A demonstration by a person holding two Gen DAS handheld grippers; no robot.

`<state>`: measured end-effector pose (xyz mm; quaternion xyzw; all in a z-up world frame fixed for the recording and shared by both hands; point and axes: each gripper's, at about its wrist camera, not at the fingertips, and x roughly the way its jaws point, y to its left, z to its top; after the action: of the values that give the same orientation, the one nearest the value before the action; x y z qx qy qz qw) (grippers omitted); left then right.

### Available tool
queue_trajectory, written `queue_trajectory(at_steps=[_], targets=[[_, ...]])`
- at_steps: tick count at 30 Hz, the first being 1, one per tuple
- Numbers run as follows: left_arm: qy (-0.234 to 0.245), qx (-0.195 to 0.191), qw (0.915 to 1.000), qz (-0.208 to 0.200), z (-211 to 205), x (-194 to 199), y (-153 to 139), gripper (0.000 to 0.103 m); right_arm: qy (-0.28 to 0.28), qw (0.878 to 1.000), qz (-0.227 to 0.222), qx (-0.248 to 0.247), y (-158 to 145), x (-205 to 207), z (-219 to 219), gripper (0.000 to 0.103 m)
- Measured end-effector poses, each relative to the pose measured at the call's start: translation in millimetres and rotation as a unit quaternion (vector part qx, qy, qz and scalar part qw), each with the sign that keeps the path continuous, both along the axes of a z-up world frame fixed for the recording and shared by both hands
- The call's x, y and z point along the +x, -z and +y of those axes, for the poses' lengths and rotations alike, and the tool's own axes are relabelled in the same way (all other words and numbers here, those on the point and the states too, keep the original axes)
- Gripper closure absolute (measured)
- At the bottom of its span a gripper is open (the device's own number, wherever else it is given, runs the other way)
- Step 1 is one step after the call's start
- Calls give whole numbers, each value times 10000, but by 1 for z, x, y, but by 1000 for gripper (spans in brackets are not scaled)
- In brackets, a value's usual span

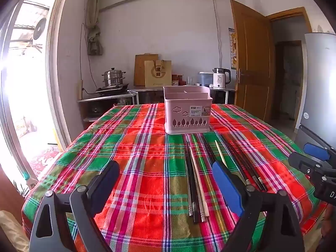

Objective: Organize utensils

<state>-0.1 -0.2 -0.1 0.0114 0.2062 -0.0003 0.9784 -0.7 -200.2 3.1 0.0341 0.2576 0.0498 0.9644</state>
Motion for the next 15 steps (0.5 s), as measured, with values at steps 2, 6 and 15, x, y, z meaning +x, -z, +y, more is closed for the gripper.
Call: queue_trajectory(at_steps=[2,6,15], targets=[[-3,-7,10000,3,0,0,0,13,9,10000,16,-5,0,0,0,31],[-37,-24,10000,-8,0,0,1,13,3,10000,31,1,-1,0,0,31],[17,-74,10000,29,1,-2,-1,13,0,10000,44,-26,-3,1,-1,31]])
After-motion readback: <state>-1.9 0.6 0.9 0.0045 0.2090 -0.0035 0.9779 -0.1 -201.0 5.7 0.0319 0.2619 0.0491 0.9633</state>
